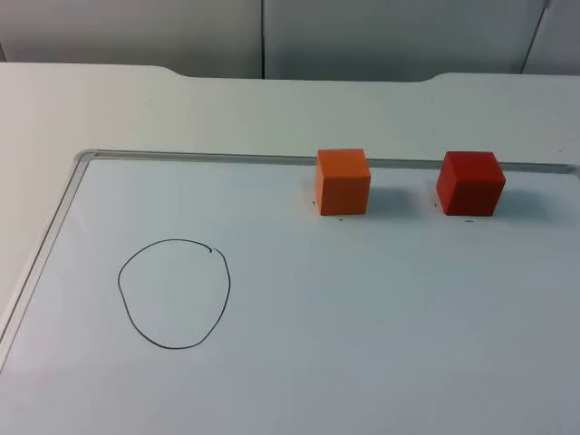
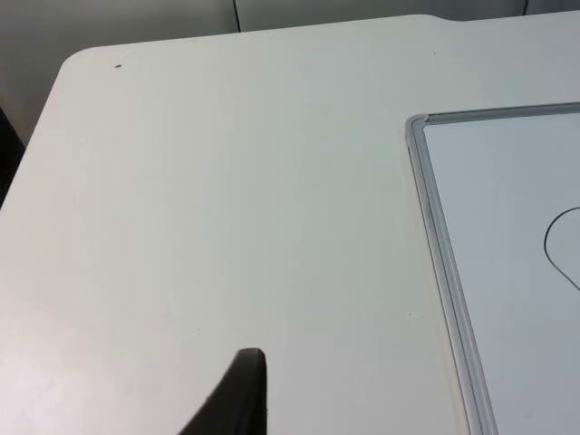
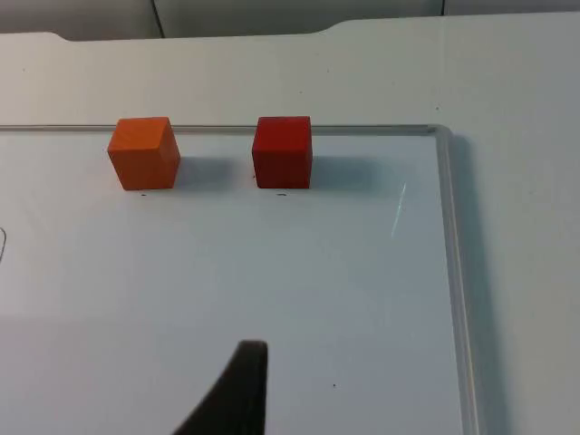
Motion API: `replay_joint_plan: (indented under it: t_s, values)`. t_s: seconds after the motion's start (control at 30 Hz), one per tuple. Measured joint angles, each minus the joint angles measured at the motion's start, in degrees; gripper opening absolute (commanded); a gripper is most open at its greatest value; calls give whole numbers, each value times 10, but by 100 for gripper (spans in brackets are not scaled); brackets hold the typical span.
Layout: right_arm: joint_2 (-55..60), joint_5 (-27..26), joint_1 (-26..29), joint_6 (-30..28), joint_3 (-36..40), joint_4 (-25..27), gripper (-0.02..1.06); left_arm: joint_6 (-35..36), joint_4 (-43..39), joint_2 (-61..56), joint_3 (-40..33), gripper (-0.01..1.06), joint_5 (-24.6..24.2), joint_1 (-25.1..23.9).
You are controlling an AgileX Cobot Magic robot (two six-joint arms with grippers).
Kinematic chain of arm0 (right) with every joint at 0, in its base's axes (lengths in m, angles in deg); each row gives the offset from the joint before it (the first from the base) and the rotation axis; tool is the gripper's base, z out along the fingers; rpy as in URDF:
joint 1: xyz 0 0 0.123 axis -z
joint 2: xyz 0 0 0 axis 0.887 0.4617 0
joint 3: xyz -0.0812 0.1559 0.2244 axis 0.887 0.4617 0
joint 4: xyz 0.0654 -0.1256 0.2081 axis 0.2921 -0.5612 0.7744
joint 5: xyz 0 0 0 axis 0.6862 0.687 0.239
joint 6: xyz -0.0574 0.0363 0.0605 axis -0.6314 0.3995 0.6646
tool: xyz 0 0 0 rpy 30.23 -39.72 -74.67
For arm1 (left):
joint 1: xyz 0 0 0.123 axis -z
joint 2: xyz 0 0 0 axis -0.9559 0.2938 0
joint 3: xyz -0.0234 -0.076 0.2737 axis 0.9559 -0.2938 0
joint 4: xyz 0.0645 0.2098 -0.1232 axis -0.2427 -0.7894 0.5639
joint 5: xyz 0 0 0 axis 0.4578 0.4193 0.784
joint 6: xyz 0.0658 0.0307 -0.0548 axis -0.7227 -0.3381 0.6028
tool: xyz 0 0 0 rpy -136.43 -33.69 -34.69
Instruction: Pick up one cube with the left hand and another cube with the right hand. First place the cube in the right hand at the target position, then stack the cube in the left hand on top.
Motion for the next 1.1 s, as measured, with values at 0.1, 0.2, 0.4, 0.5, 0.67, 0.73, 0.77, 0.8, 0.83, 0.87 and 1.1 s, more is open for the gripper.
replay_joint_plan:
  t_s: [0.1, 0.2, 0.4, 0.5, 0.67, 0.73, 0.77, 0.8, 0.83, 0.87, 1.1]
  values:
    - [0, 1, 0, 0, -2, 6, 105, 0, 0, 0, 0, 105, 0, 0]
    - [-1, 11, 0, -1, -29, 24, 105, 0, 0, 0, 0, 105, 0, 0]
    - [31, 46, 0, -10, -115, 37, 105, 0, 0, 0, 0, 105, 0, 0]
    - [62, 49, 0, -16, -142, 38, 105, 0, 0, 0, 0, 105, 0, 0]
    - [127, 40, 0, -29, -188, 38, 105, 0, 0, 0, 0, 105, 0, 0]
    - [149, 38, 0, -32, -201, 38, 105, 0, 0, 0, 0, 105, 0, 0]
    - [172, 35, 0, -37, -213, 38, 105, 0, 0, 0, 0, 105, 0, 0]
    - [211, 32, 0, -41, -232, 38, 105, 0, 0, 0, 0, 105, 0, 0]
    - [234, 30, 0, -44, -246, 38, 104, 0, 0, 0, 0, 105, 0, 0]
    - [234, 30, 0, -44, -246, 38, 103, 0, 0, 0, 0, 105, 0, 0]
    - [422, 15, 0, -82, -357, 50, 103, 0, 0, 0, 0, 105, 0, 0]
